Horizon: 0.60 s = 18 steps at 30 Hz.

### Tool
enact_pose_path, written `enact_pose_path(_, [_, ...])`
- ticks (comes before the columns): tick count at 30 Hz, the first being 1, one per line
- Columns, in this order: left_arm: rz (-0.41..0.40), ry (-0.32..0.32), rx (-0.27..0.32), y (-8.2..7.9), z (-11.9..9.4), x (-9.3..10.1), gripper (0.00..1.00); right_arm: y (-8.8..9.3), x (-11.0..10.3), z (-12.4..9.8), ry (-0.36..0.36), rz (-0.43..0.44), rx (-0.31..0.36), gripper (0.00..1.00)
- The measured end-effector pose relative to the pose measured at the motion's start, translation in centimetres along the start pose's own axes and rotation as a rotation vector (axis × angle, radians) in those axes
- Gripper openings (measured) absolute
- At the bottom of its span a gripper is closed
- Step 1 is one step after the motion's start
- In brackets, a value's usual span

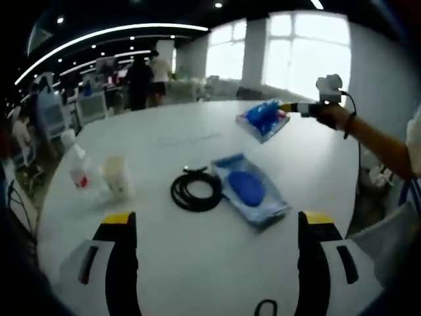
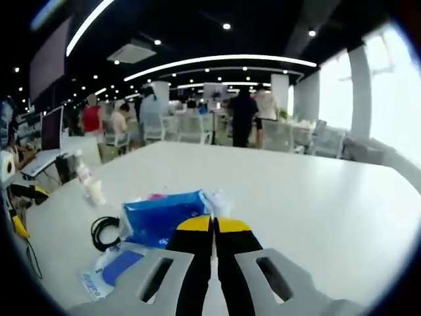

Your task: Arrange the tabletop items into an orderly group along one side of the table until the central work area is clear of visible clutter.

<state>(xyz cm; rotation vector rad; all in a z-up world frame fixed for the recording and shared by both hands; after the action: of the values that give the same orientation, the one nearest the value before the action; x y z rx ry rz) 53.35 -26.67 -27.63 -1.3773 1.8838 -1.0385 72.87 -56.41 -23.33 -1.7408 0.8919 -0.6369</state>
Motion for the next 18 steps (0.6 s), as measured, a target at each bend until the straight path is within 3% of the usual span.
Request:
enact_pose_path(12, [-0.006,-0.01,-0.025,0.9,0.3,-0.4,1.0,3.3,3.2,1.3,0.011,0.029,-0.044,0.01])
enact_pose_path(18, [-0.001,-0.013,-0.037,1.3,0.5,-0.4,1.0,5.0,3.1,1.8,0.001,0.075,-0.059,0.01])
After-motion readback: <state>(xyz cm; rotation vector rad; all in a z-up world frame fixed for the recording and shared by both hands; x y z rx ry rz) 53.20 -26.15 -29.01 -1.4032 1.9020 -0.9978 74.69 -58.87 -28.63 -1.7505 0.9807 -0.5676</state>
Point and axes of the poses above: the point that each gripper's makers call its tool centre point, and the gripper's own axes: z roughly forward along the fingers, x roughly to its right, y roughly out of its underside, the point moved 1 cm from there along -z, roughly backward along the fingers, and after that the axes turned 9 degrees about -y, right-handed, at the moved point
